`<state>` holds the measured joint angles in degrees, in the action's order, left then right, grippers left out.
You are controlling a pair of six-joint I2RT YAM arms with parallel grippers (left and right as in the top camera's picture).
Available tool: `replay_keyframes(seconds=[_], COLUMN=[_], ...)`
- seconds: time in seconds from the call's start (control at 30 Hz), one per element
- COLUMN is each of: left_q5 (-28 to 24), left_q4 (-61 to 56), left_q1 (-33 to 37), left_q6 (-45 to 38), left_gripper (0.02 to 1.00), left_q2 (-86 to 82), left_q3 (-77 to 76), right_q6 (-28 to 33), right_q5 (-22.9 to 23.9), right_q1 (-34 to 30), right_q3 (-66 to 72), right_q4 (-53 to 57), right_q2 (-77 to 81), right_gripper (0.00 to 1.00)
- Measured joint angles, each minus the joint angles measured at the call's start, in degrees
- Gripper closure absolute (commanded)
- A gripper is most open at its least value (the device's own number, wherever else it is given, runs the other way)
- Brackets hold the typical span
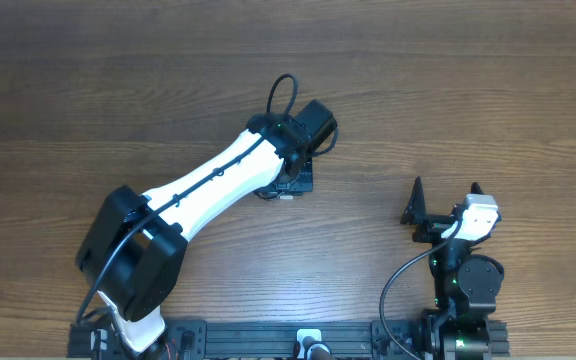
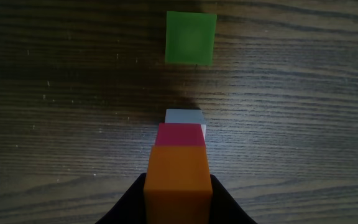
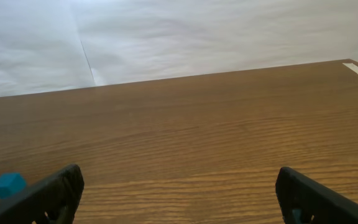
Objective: Stack Cubes
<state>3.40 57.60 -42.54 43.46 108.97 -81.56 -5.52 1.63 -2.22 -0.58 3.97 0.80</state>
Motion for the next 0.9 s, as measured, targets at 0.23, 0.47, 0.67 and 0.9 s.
replay_keyframes(seconds=[0.23, 0.47, 0.67, 0.9], left_q5=[0.0, 0.0, 0.3, 2.0], left_q4=[0.0, 0.0, 0.0, -0.4], left_q1=[0.0, 0.0, 0.0, 0.4], left_q6=[-0.2, -0.2, -0.2, -0.4], left_gripper=[0.654, 0.56, 0.165, 0.02], left_q2=[0.0, 0.0, 0.0, -0.2], left_q3=[0.0, 0.0, 0.0, 0.0], right_q6=[0.0, 0.0, 0.0, 0.0], right_q5=[0.0, 0.0, 0.0, 0.0], right_q1=[0.0, 0.0, 0.0, 0.0], right_q3=[0.0, 0.0, 0.0, 0.0], right_q4=[0.0, 0.0, 0.0, 0.0], right_q2=[0.0, 0.0, 0.0, 0.0], right_gripper=[0.007, 0.009, 0.007, 0.009])
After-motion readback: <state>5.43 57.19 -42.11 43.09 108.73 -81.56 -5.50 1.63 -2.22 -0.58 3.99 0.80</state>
